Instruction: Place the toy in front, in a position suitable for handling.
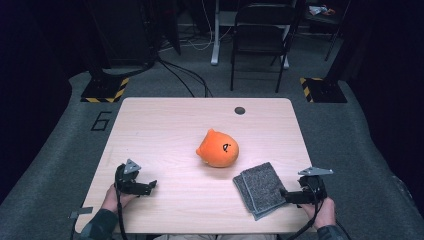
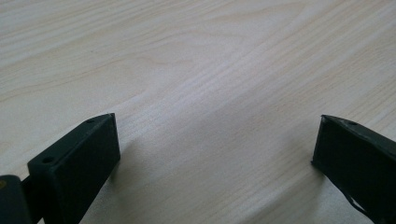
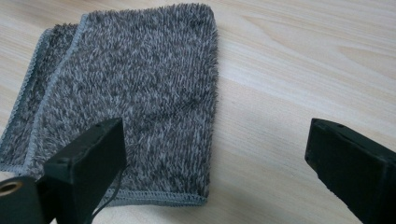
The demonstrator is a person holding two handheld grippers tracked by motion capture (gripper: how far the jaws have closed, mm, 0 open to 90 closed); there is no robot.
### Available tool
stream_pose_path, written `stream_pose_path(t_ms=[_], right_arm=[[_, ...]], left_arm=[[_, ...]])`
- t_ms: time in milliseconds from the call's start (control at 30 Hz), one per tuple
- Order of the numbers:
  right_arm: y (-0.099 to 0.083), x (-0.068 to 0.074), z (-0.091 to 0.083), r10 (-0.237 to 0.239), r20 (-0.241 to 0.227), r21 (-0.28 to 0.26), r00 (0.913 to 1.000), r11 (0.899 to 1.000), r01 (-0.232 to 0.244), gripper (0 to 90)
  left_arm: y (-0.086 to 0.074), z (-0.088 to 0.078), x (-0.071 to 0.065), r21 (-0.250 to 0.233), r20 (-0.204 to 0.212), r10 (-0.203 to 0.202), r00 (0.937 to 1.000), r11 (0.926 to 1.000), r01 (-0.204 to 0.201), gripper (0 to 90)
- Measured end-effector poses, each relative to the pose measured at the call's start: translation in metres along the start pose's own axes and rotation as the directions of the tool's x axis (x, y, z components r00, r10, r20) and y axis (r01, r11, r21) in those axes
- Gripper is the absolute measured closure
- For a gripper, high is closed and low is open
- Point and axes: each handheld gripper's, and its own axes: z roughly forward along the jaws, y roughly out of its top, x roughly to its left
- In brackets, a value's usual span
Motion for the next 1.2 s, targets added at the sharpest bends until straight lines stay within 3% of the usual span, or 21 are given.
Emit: stream_pose_path(t_ms=[167, 233, 367, 500, 533, 800, 900, 1200], right_arm=[[0.001, 0.0, 0.0, -0.011, -0.004, -0.006, 0.9999, 1.0, 0.011, 4.4], [0.001, 0.002, 0.0, 0.005, -0.005, 0.002, 1.0, 1.0, -0.005, 4.5], [0.002, 0.002, 0.0, -0.016, -0.007, -0.008, 0.9998, 1.0, 0.016, 4.5], [0.004, 0.006, 0.0, -0.001, -0.018, -0.005, 0.9998, 1.0, 0.001, 4.6], [0.004, 0.006, 0.001, -0.017, -0.02, -0.01, 0.9996, 1.0, 0.017, 4.6], [0.01, 0.017, 0.003, -0.044, -0.044, -0.012, 0.9981, 0.999, 0.043, 4.5], [0.012, 0.023, 0.003, -0.032, -0.056, -0.01, 0.9979, 0.999, 0.031, 4.5], [0.022, 0.04, 0.012, -0.077, -0.079, -0.008, 0.9939, 0.997, 0.077, 3.3]], left_arm=[[0.0, 0.0, 0.0, 0.0, 0.0, 0.0, 1.0, 1.0, 0.0, 0.2], [0.0, 0.0, 0.0, 0.0, 0.0, 0.0, 1.0, 1.0, 0.0, 0.2], [0.0, 0.0, 0.0, 0.0, 0.0, 0.0, 1.0, 1.0, 0.0, 0.2], [0.0, 0.0, 0.0, 0.0, 0.0, 0.0, 1.0, 1.0, 0.0, 0.2], [0.0, 0.0, 0.0, 0.0, 0.0, 0.0, 1.0, 1.0, 0.0, 0.2], [0.0, 0.0, 0.0, 0.0, 0.0, -0.001, 1.0, 1.0, 0.001, 0.2], [0.0, 0.0, 0.0, -0.001, 0.0, 0.0, 1.0, 1.0, 0.0, 0.2], [0.0, 0.0, 0.0, 0.001, 0.0, 0.0, 1.0, 1.0, 0.0, 0.1]])
